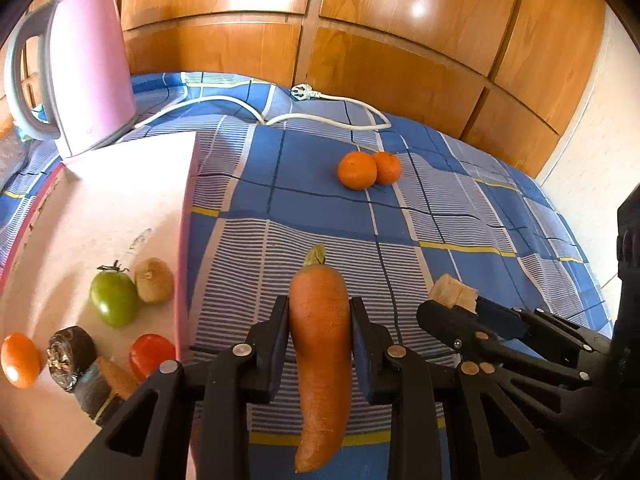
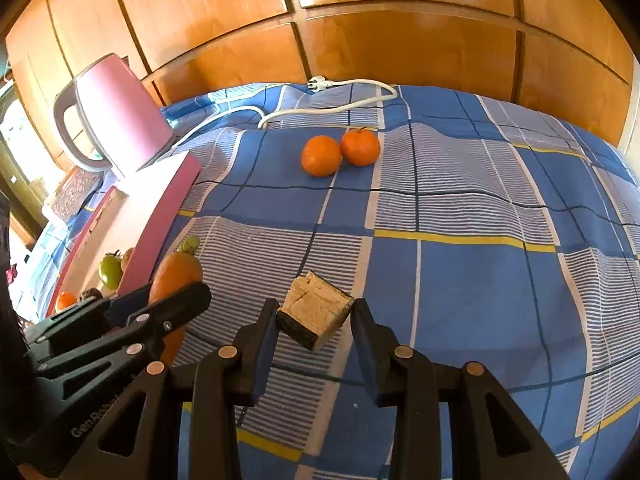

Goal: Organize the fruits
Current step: 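Lift the carrot with the left tool while the right tool lifts the pale cube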

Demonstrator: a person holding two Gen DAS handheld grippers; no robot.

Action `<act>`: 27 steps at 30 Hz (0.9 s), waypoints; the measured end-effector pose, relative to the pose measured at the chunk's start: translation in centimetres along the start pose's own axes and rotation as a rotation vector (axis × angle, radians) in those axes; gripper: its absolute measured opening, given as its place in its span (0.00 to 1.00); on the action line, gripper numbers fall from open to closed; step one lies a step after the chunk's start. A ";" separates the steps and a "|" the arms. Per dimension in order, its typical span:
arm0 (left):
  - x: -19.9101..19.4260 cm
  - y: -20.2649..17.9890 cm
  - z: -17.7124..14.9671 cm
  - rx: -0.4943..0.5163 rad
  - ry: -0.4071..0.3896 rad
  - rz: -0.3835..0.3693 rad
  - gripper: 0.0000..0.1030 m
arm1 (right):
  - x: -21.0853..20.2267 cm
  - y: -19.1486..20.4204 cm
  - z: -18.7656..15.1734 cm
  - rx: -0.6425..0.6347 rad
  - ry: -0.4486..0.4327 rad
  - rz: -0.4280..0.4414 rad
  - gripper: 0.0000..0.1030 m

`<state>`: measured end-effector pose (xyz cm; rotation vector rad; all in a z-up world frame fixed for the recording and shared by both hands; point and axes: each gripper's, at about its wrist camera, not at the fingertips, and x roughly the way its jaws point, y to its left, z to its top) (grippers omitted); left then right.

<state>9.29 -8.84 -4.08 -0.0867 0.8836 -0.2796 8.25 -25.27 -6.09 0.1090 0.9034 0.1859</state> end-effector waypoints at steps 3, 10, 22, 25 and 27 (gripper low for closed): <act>-0.4 0.0 -0.2 0.003 -0.004 0.001 0.28 | 0.2 -0.1 -0.4 0.001 0.007 -0.008 0.36; -0.3 -0.2 -0.9 0.016 0.008 0.010 0.28 | 1.0 -0.8 -1.3 -0.005 0.025 -0.047 0.36; -0.2 -0.2 -1.3 0.015 0.017 0.027 0.28 | 1.2 -0.2 -2.2 -0.053 -0.031 -0.084 0.36; -0.3 -0.2 -1.4 0.017 0.015 0.028 0.28 | 1.1 -0.3 -2.5 -0.052 -0.049 -0.074 0.36; -0.3 -0.2 -1.4 0.017 0.013 0.028 0.28 | 1.0 -0.3 -2.7 -0.058 -0.061 -0.071 0.36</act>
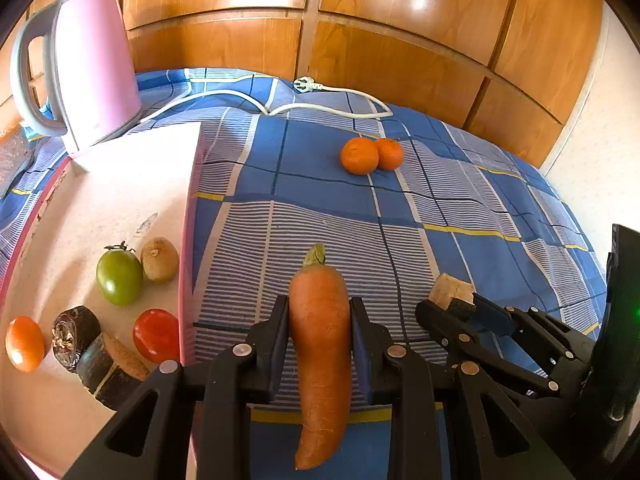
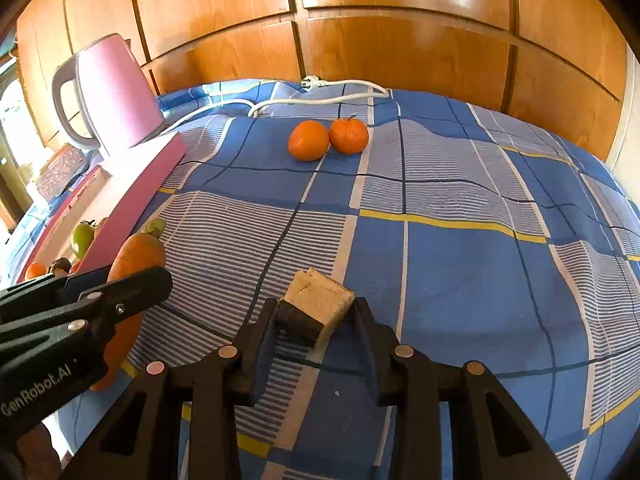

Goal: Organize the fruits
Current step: 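Lift the carrot with the left tool while the right tool lifts the pale cube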

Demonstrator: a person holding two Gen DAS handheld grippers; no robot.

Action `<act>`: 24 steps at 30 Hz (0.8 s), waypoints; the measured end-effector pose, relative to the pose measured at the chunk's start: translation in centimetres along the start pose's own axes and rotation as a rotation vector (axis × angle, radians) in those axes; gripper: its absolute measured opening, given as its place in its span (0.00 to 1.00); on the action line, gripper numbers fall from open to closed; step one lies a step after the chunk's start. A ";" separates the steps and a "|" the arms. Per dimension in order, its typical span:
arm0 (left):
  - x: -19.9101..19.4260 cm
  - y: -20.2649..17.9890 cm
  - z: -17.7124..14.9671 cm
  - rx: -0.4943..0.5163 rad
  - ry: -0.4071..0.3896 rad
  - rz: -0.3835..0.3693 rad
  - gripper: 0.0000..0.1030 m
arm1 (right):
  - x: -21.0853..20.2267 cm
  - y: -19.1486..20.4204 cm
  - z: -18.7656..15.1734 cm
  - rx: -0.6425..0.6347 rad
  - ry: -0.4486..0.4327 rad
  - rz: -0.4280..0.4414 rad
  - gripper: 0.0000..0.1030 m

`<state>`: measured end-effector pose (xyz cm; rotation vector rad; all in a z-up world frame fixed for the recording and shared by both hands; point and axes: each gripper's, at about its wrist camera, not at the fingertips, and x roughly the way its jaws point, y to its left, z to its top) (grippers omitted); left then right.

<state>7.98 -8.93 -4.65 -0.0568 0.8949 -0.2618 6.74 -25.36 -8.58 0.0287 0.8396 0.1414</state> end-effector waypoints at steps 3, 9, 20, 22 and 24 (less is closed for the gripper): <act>-0.2 0.0 0.0 0.003 -0.005 -0.001 0.28 | 0.0 -0.1 0.0 0.002 -0.005 0.005 0.36; -0.6 0.0 0.1 0.004 -0.020 0.001 0.28 | -0.2 0.1 0.0 -0.005 -0.006 -0.005 0.35; -2.4 0.3 0.6 0.000 -0.060 -0.016 0.28 | -1.0 0.1 0.4 0.044 0.015 0.020 0.35; -3.0 0.4 0.9 0.000 -0.078 -0.018 0.28 | -1.4 0.4 0.7 0.043 0.007 0.030 0.35; -3.8 0.6 1.3 0.003 -0.102 -0.020 0.28 | -1.8 0.9 1.1 0.038 -0.002 0.045 0.35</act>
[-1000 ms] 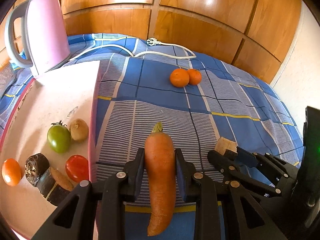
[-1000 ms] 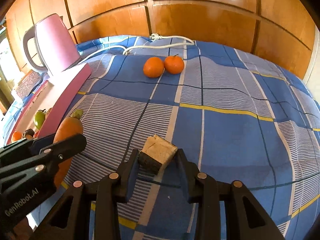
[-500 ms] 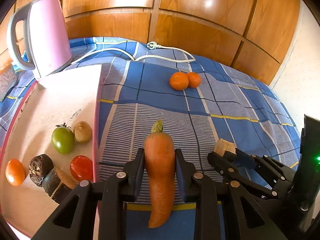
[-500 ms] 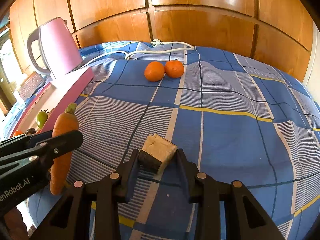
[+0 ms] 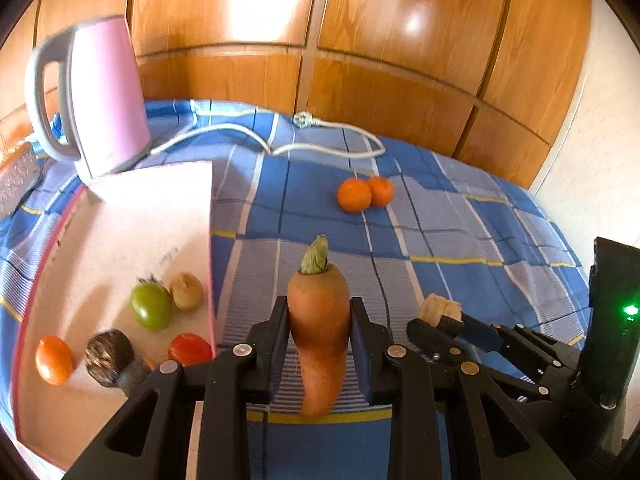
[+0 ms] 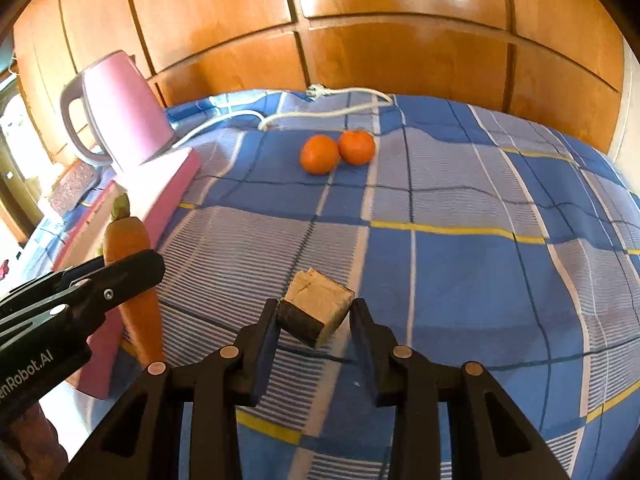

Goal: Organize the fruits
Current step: 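Lift the carrot with the left tool while the right tool lifts the pale cube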

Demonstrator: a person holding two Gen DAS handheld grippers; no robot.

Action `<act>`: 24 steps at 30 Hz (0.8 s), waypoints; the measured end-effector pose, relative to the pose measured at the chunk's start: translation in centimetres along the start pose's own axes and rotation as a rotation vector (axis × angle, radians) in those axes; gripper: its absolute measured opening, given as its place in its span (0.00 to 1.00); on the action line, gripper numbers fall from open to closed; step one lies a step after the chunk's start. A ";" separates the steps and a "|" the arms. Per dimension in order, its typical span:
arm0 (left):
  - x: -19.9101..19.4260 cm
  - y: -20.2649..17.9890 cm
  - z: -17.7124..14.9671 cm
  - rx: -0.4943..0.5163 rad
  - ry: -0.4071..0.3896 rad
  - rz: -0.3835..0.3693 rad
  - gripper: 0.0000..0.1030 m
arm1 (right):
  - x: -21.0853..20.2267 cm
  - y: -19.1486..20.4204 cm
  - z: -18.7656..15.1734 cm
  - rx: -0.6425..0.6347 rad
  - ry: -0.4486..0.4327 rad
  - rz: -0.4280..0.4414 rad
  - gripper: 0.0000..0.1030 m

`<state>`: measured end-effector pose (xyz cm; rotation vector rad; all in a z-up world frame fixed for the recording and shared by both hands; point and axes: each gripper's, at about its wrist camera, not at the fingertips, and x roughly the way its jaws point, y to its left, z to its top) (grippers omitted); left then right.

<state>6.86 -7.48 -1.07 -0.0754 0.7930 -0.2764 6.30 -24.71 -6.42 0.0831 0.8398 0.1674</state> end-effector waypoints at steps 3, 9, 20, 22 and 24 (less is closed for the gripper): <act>-0.9 0.6 0.6 -0.008 -0.025 0.001 0.28 | -0.4 1.1 0.7 -0.020 -0.010 0.025 0.35; -2.6 3.0 1.5 -0.046 -0.070 0.020 0.28 | -0.5 3.2 1.7 -0.051 -0.002 0.082 0.35; -4.6 8.8 1.7 -0.191 -0.070 -0.058 0.29 | -0.3 9.0 3.8 -0.161 0.002 0.192 0.35; -5.1 8.8 1.6 -0.184 -0.083 -0.069 0.28 | 0.0 9.9 3.7 -0.176 0.008 0.204 0.35; -5.6 9.1 1.8 -0.198 -0.096 -0.101 0.28 | 0.4 10.3 3.6 -0.171 0.015 0.214 0.35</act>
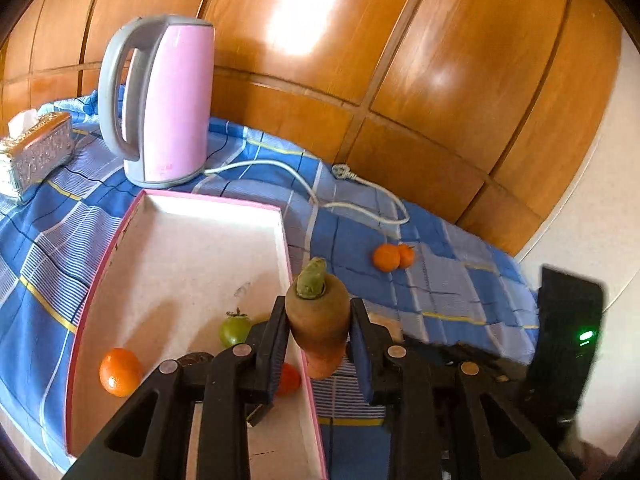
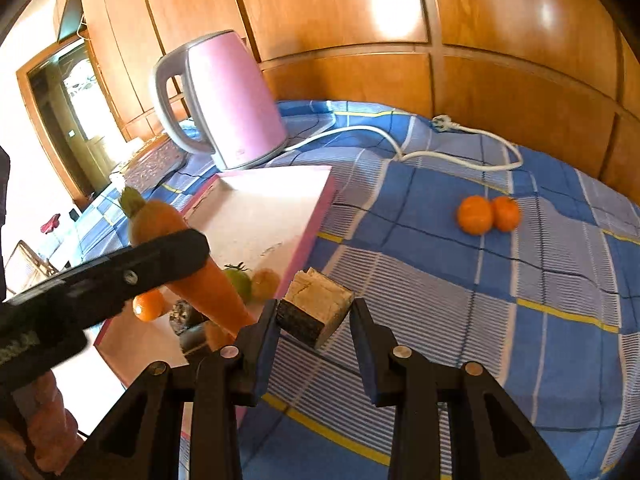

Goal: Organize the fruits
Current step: 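Lift the carrot with the left tool while the right tool lifts the pale cube, then lower carrot and pale cube into the tray and open both tools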

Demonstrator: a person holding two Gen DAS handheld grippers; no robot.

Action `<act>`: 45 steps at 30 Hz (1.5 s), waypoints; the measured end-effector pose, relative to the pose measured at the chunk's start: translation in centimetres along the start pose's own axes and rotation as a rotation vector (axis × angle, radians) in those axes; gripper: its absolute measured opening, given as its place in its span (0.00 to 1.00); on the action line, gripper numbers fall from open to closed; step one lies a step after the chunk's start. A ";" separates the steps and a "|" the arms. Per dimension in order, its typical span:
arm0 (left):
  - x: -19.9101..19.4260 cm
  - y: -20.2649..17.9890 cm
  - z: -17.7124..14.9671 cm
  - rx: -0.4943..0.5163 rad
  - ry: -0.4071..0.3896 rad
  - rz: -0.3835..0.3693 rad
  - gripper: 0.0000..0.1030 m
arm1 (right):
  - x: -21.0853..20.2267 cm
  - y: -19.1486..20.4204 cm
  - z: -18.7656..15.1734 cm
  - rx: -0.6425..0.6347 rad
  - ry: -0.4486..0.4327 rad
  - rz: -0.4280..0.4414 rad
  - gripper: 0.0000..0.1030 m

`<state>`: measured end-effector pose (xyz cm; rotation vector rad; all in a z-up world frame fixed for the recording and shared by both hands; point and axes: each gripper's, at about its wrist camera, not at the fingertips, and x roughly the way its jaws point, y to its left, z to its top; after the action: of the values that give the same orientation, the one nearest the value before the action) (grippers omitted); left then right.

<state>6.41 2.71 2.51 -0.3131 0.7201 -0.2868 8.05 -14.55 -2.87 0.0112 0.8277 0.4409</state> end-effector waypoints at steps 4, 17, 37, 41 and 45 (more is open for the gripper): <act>-1.2 0.2 1.1 -0.022 -0.036 -0.032 0.28 | 0.2 0.2 -0.1 0.005 0.003 0.005 0.35; -1.2 4.8 4.1 -0.086 0.048 0.036 0.28 | 1.2 3.6 2.4 -0.065 0.008 0.106 0.35; -1.4 10.9 3.0 -0.252 0.008 0.216 0.43 | 5.9 7.0 3.7 -0.061 0.101 0.174 0.41; -1.8 10.9 2.6 -0.243 -0.004 0.257 0.43 | 5.6 6.4 3.5 -0.029 0.101 0.162 0.41; -1.7 10.2 1.8 -0.218 0.003 0.280 0.43 | 4.8 5.6 3.0 0.004 0.090 0.150 0.41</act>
<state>7.99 13.00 0.97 -0.4136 0.7896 0.0582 10.97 -7.14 -3.23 0.0577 0.9194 0.5845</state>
